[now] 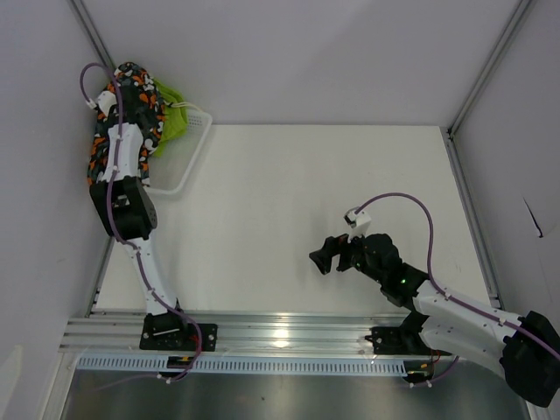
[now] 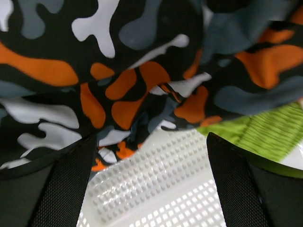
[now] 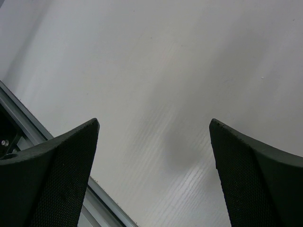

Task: Fold and stack the shorts
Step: Grab the shorts from the pile

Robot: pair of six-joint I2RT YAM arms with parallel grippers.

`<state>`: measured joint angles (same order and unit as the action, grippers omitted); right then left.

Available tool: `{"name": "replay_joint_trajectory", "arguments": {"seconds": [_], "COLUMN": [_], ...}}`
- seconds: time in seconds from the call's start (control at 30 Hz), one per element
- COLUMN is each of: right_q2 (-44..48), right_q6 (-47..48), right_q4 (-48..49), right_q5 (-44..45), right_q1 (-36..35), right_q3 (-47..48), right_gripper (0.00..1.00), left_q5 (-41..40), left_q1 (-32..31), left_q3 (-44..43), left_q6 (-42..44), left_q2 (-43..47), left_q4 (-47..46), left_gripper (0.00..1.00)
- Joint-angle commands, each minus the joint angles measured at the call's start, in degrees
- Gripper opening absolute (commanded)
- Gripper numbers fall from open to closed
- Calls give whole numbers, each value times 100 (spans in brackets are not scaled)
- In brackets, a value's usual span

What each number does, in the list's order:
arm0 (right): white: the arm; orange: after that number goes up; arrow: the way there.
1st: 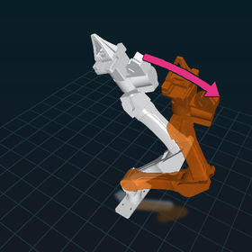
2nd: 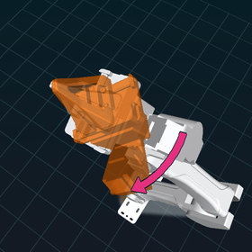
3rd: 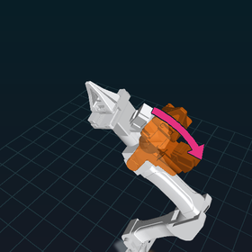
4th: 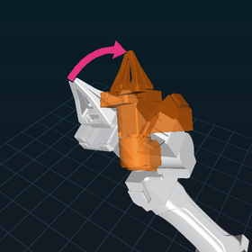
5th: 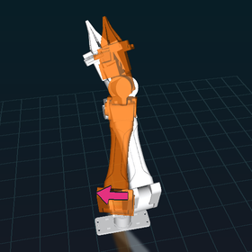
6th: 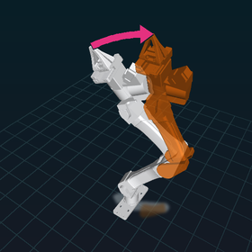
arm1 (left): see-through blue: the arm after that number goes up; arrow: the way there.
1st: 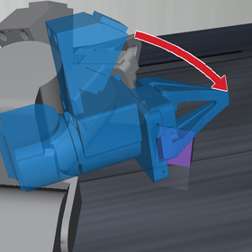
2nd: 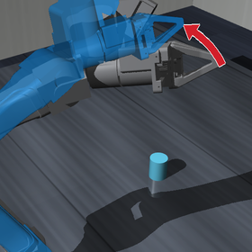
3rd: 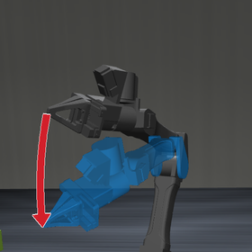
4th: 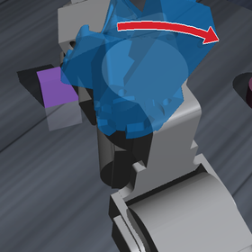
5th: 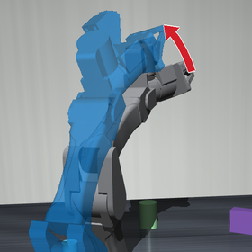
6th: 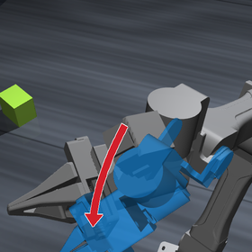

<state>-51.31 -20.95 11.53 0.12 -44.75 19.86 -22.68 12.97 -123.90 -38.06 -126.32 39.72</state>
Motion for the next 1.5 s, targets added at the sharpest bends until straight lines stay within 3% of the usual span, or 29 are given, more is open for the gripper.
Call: {"name": "replay_joint_trajectory", "arguments": {"seconds": [0.0,0.1,0.2,0.23,0.3,0.33,0.4,0.57,0.93,1.1,1.13,1.17,1.2,1.37,1.43,1.47], "right_q2": [121,139,130,130,130,130,139,95,77,86,112,121,121,130,112,69], "right_q6": [-32,-50,-58,-58,-67,-67,-58,-76,-76,-50,-41,-41,-41,-32,-49,-50], "right_q4": [236,271,271,280,253,262,253,297,297,236,227,227,236,236,271,288], "right_q5": [-144,-179,-232,-240,-249,-241,-241,-319,-346,-355,-346,-337,-337,-329,-355,-363], "right_q1": [37,63,81,98,116,133,151,239,265,257,256,265,265,265,274,283], "right_q3": [-35,-52,-61,-61,-61,-70,-70,-70,-79,-70,-78,-78,-78,-87,-87,-79], "right_gripper": [99,100,100,100,99,100,99,99,99,99,100,99,100,99,99,99], "left_q5": [35,44,176,315,325,334,395,650,844,247,124,54,18,255,264,203], "left_q1": [170,276,373,399,399,399,399,347,-136,-594,-577,-550,-481,-252,-164,-146], "left_q3": [-232,-214,-135,-126,-143,-170,-161,250,331,348,383,366,366,261,155,33], "left_q6": [-184,-228,-158,-114,36,53,115,141,229,669,616,581,555,414,353,344], "left_q2": [-138,-322,-411,-446,-490,-507,-490,79,1801,2428,2428,2385,2323,1605,1348,1130], "left_q4": [-526,-869,-1412,-1571,-1844,-1906,-2047,-2487,-2488,-2373,-2321,-2251,-2137,-1890,-1654,-1609], "left_gripper": [99,96,75,58,44,22,0,0,0,0,7,20,43,77,83,94]}}
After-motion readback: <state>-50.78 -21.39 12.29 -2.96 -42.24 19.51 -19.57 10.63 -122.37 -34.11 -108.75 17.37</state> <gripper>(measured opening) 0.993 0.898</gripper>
